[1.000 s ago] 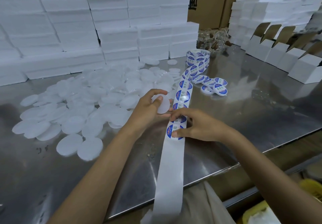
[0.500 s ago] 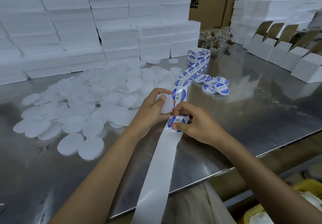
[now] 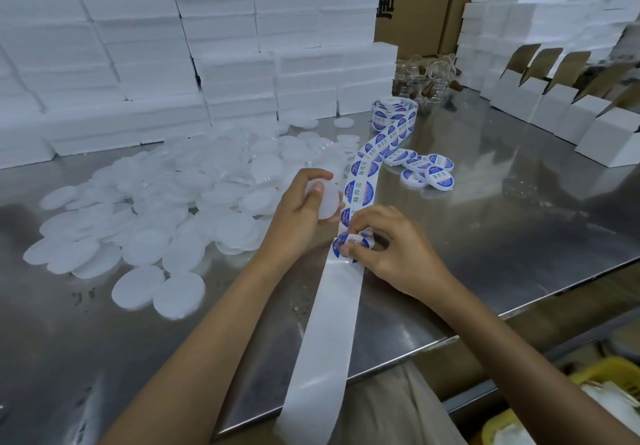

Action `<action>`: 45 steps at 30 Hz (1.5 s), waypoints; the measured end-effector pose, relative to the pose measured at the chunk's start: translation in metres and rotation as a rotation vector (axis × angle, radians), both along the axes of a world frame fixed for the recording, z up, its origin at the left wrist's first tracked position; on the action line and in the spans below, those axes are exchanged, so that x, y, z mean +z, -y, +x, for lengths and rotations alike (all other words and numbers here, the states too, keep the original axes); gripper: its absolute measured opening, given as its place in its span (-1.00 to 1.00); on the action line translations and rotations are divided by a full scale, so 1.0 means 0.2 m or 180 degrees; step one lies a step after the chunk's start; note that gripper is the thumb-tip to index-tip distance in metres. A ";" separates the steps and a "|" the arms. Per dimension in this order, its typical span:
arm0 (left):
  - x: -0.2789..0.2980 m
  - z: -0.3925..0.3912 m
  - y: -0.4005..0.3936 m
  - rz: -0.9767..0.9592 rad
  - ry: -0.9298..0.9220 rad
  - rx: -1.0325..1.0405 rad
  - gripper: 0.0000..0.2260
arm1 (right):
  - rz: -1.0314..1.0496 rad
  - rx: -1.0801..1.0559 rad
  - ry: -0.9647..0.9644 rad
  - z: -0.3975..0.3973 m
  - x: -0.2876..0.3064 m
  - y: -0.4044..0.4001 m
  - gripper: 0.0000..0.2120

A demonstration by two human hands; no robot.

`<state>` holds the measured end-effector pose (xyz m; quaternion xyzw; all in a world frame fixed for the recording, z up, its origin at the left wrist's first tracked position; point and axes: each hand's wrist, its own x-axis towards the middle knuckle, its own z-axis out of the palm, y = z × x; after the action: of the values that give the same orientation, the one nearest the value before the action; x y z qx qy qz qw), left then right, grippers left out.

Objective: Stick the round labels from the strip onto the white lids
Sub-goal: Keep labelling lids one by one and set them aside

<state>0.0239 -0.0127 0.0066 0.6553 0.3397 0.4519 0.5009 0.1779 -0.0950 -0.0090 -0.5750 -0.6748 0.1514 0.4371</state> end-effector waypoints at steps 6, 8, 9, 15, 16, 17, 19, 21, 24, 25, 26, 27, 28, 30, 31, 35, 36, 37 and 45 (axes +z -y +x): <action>-0.01 0.00 0.01 -0.0689 0.0000 -0.0472 -0.78 | 0.0144 0.0036 0.0078 -0.01 0.02 0.02 -0.87; -0.02 0.01 0.01 -0.0549 -0.0209 -0.0484 -0.78 | 0.0213 -0.0014 0.0075 -0.02 0.02 0.03 -0.86; -0.02 0.01 0.01 -0.0522 -0.0277 -0.0469 -0.78 | 0.0253 -0.0054 0.0062 -0.02 0.02 0.03 -0.86; -0.02 0.01 -0.01 -0.0339 -0.0494 -0.0369 -0.78 | 0.0048 0.0041 -0.1081 -0.03 0.07 0.06 -0.89; -0.02 0.00 -0.01 -0.0389 -0.0447 -0.0395 -0.79 | -0.0026 0.0077 -0.1495 -0.02 0.09 0.06 -0.90; -0.02 0.00 -0.01 -0.0478 -0.0372 -0.0428 -0.79 | -0.0088 0.0104 -0.1862 -0.02 0.11 0.05 -0.91; -0.02 0.00 -0.01 -0.0661 -0.0217 -0.0425 -0.79 | -0.0138 0.0092 -0.2274 0.00 0.14 0.03 -0.91; -0.02 -0.02 -0.02 -0.0889 0.0074 -0.0346 -0.78 | -0.0187 0.0058 -0.2427 0.01 0.17 0.00 -0.88; 0.00 -0.03 -0.03 -0.1326 0.0745 -0.0361 -0.78 | -0.0311 -0.0003 -0.2471 0.00 0.19 -0.06 -0.89; 0.01 -0.04 -0.04 -0.1464 0.0963 -0.0414 -0.79 | -0.0353 -0.0027 -0.2442 -0.01 0.20 -0.09 -0.90; 0.03 -0.04 -0.04 -0.1623 0.1185 -0.0488 -0.79 | -0.0394 -0.0046 -0.2388 -0.02 0.20 -0.11 -0.89; 0.04 -0.04 -0.04 -0.1816 0.1405 -0.0571 -0.74 | -0.0431 -0.0058 -0.2299 -0.03 0.20 -0.15 -0.88; 0.05 -0.05 -0.04 -0.2007 0.1606 -0.0645 -0.69 | -0.0467 -0.0059 -0.2190 -0.05 0.20 -0.18 -0.87; 0.06 -0.05 -0.04 -0.2195 0.1845 -0.0679 -0.60 | -0.0513 -0.0030 -0.2005 -0.08 0.20 -0.23 -0.87; 0.06 -0.06 -0.05 -0.2210 0.1883 -0.0644 -0.56 | -0.0516 -0.0022 -0.1938 -0.09 0.19 -0.25 -0.87; 0.08 -0.06 -0.06 -0.2210 0.1846 -0.0518 -0.48 | -0.0429 -0.0061 -0.1796 -0.15 0.14 -0.30 -0.86; 0.08 -0.06 -0.05 -0.2204 0.1813 -0.0494 -0.47 | -0.0385 -0.0080 -0.1759 -0.16 0.12 -0.31 -0.86; 0.08 -0.06 -0.05 -0.2200 0.1784 -0.0464 -0.47 | -0.0345 -0.0099 -0.1719 -0.17 0.11 -0.31 -0.86; 0.10 -0.05 -0.02 -0.2238 0.1752 -0.0362 -0.48 | -0.0327 -0.0199 -0.1671 -0.18 0.09 -0.31 -0.84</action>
<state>0.0144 -0.0078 0.0263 0.3183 0.2902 0.4383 0.7889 0.1428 -0.0334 0.0099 -0.5581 -0.5116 0.3158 0.5719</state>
